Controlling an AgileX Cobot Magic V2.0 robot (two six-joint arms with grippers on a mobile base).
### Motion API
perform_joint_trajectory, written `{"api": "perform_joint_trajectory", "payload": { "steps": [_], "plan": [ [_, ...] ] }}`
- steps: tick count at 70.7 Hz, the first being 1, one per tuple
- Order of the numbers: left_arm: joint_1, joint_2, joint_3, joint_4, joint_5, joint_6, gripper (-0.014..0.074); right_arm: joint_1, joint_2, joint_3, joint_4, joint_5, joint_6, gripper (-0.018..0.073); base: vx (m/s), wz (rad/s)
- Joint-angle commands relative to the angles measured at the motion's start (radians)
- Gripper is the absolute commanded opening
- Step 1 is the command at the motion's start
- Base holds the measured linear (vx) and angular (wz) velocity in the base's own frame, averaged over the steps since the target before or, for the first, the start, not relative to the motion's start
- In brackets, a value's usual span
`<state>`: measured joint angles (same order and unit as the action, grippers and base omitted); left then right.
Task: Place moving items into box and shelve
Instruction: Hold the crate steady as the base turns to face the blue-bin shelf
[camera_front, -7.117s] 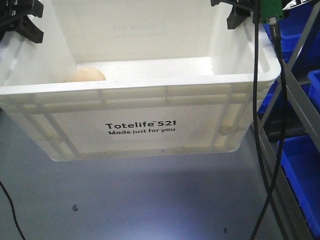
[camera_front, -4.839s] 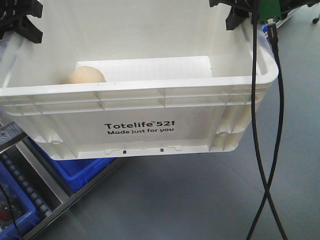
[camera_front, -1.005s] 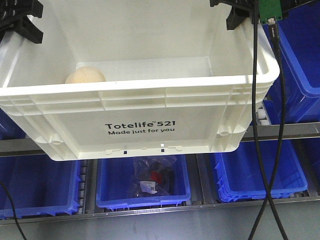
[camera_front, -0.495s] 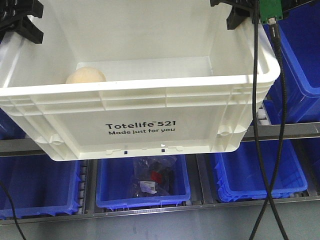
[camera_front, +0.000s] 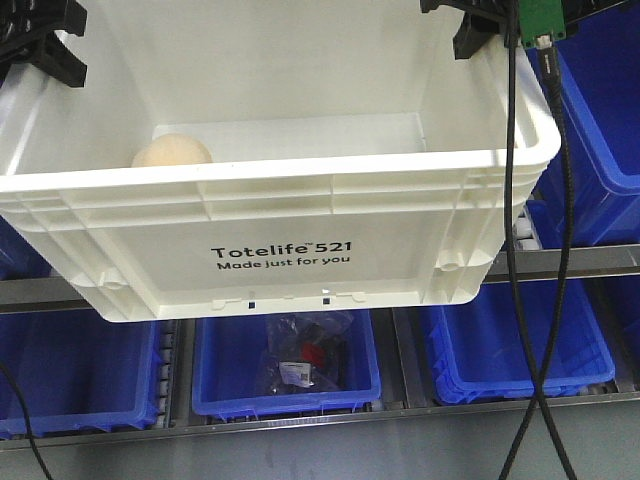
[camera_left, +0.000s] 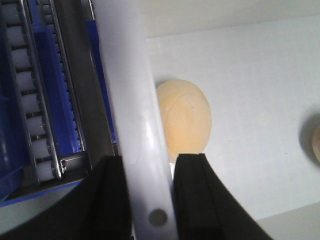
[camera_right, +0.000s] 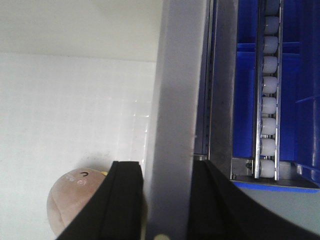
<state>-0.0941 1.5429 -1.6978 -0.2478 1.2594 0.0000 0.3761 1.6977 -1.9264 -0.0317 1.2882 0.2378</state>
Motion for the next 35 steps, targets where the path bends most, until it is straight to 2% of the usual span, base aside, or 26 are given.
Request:
{"api": "perform_joint_trajectory", "payload": {
  "steps": [1,35],
  "plan": [
    [-0.038,-0.055,-0.044,-0.284,-0.09,0.018,0.0,0.032,-0.057,-0.046,0.219,-0.009,-0.003,-0.0004,0.0,0.0],
    [-0.038,-0.055,-0.044,-0.283,-0.066,0.019,0.0,0.032,-0.057,-0.046,0.219,-0.012,-0.003,-0.0004,0.0,0.0]
  ]
}}
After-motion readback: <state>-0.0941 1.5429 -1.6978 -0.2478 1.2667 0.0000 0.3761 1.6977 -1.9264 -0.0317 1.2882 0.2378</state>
